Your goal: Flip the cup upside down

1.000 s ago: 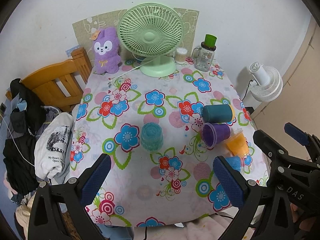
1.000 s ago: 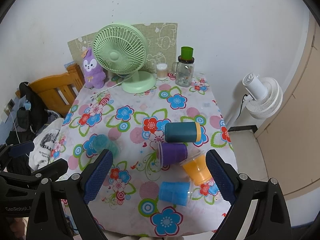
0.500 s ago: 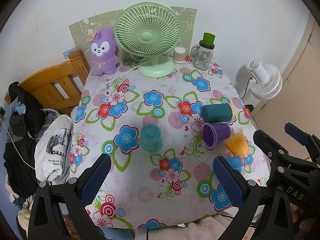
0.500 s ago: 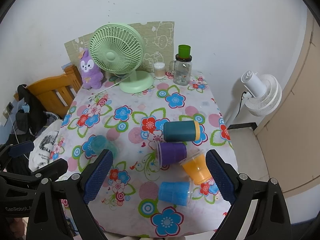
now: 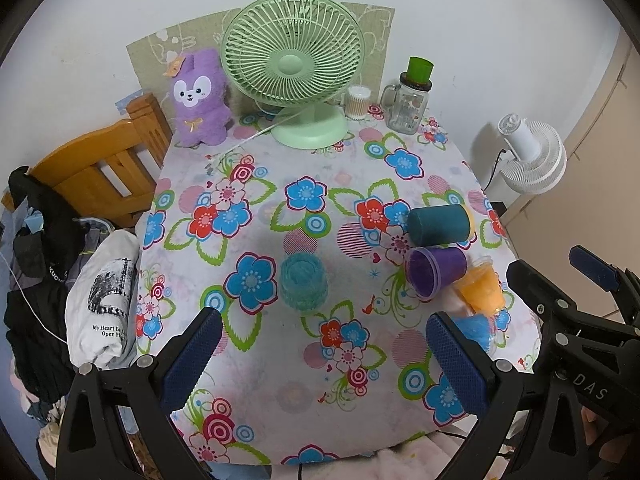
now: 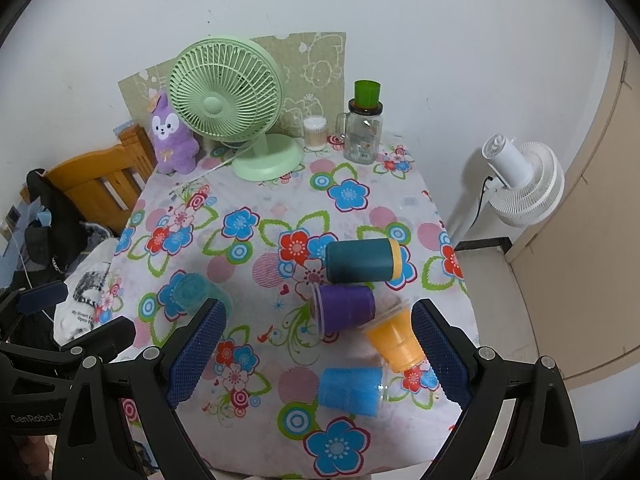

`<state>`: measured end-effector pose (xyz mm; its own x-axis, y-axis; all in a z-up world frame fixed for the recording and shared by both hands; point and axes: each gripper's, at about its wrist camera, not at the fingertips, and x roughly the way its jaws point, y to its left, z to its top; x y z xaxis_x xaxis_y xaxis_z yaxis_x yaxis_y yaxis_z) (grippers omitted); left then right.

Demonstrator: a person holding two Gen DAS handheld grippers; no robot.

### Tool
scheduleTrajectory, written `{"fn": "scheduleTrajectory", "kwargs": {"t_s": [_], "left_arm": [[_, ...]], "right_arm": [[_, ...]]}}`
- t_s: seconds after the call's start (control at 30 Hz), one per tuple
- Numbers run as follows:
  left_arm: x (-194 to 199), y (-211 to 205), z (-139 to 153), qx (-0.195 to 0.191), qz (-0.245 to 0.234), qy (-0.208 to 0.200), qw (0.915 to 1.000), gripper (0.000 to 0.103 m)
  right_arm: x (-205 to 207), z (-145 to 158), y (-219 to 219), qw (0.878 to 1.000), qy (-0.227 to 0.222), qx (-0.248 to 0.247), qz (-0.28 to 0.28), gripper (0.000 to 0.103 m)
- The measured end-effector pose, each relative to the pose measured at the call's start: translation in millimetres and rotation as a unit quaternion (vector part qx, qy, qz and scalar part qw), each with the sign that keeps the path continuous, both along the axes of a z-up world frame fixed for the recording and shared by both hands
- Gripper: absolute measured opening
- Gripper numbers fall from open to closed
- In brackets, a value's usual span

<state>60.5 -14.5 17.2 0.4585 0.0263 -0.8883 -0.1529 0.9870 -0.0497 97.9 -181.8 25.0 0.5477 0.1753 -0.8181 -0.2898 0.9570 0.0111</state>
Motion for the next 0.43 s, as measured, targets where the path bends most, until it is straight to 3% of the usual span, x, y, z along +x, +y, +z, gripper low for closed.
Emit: {"fn": "scheduleTrajectory", "kwargs": {"t_s": [0.43], "left_arm": [[23.1, 15.9, -22.8, -0.012, -0.003, 0.041, 0.9991, 0.103]], "right_arm": [[25.4, -21.1, 20.3, 0.999, 0.043, -0.015, 0.001, 0.095]]}}
